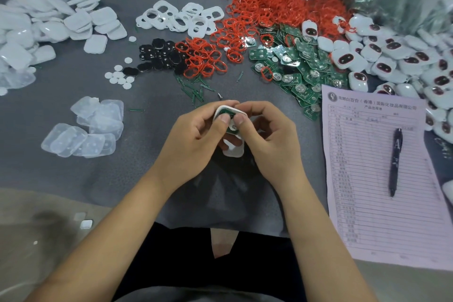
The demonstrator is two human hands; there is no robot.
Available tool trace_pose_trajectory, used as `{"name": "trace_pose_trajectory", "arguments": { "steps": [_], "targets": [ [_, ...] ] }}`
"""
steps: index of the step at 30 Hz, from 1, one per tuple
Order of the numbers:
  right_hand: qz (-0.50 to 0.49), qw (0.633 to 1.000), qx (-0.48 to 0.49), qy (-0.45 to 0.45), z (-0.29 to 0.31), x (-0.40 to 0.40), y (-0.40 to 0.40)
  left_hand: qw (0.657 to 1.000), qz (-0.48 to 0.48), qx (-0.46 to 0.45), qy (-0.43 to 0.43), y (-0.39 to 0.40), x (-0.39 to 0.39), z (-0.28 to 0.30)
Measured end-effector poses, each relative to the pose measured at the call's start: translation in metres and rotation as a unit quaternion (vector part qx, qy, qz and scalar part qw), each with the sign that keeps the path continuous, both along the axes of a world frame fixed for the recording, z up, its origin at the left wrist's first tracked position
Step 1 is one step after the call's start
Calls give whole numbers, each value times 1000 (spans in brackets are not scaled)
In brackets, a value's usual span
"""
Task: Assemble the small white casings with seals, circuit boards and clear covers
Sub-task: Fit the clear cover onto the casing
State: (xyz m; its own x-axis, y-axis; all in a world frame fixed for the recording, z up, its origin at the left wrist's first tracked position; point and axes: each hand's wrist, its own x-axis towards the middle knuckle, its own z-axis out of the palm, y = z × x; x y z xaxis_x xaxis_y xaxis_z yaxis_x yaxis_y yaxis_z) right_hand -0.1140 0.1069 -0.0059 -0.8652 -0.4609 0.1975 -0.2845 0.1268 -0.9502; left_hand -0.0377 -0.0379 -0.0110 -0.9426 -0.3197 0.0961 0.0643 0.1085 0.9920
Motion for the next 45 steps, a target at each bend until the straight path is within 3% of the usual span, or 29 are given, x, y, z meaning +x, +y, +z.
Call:
{"name": "trace_pose_trajectory", "arguments": {
  "steps": [3, 6, 10, 14, 16, 19, 21, 25, 27, 30, 36, 39, 45],
  "targets": [
    [-32, 999, -15, 0, 0, 0, -1, 999, -2, 52, 5, 0, -1, 0],
    [-126, 991, -29, 21, -1, 1, 1, 992, 19, 128, 15, 0, -3, 0],
    [-239, 966, 35, 97, -6, 3, 3, 976, 47, 209, 28, -4, -5, 3],
    [-270, 944, 86, 167, -9, 2, 6, 975, 52, 213, 31, -3, -5, 4],
    [-249, 947, 105, 173, -9, 1, 7, 978, 53, 197, 34, -2, -4, 5],
    [-124, 962, 162, 180, -8, 1, 6, 980, 57, 189, 33, -2, -3, 6],
    [-45, 953, 220, 201, -8, 2, 7, 979, 56, 193, 31, -2, -3, 6],
    [8, 936, 264, 232, -9, -1, 12, 979, 59, 190, 32, -3, -3, 6],
    [14, 951, 232, 203, -10, -2, 15, 978, 63, 194, 34, -2, -3, 5],
    [-50, 989, 115, 77, -10, -2, 16, 977, 60, 204, 29, -2, -5, 5],
    [-105, 986, -105, -76, -5, -5, 21, 968, 33, 250, -4, -4, -8, 6],
    [-96, 979, -123, -127, 1, -3, 21, 963, 20, 269, -12, -7, -10, 7],
    [-82, 987, -72, -118, 3, 0, 18, 950, -24, 310, -27, -10, -9, 5]
  ]
}}
